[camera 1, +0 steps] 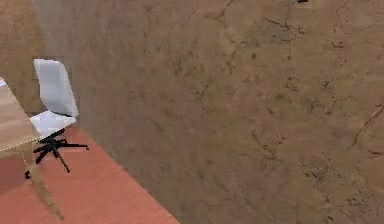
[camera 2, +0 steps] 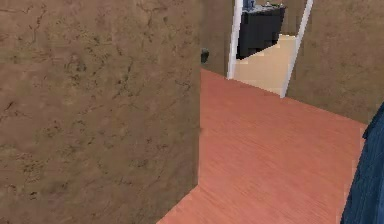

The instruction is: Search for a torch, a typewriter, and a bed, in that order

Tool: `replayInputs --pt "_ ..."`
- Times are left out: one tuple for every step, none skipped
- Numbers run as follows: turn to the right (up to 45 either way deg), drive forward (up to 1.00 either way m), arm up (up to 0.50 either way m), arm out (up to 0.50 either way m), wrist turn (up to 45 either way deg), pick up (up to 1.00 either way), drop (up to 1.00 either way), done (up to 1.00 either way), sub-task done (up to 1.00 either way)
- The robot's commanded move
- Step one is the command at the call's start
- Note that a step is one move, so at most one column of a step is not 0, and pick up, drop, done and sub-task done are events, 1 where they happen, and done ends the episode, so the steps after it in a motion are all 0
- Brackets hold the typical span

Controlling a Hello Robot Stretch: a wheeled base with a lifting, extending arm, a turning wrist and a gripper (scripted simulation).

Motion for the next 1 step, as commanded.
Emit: replayInputs --pt "45.0 0.00 0.00 0.00 0.0 0.00 0.00 0.00 0.00"
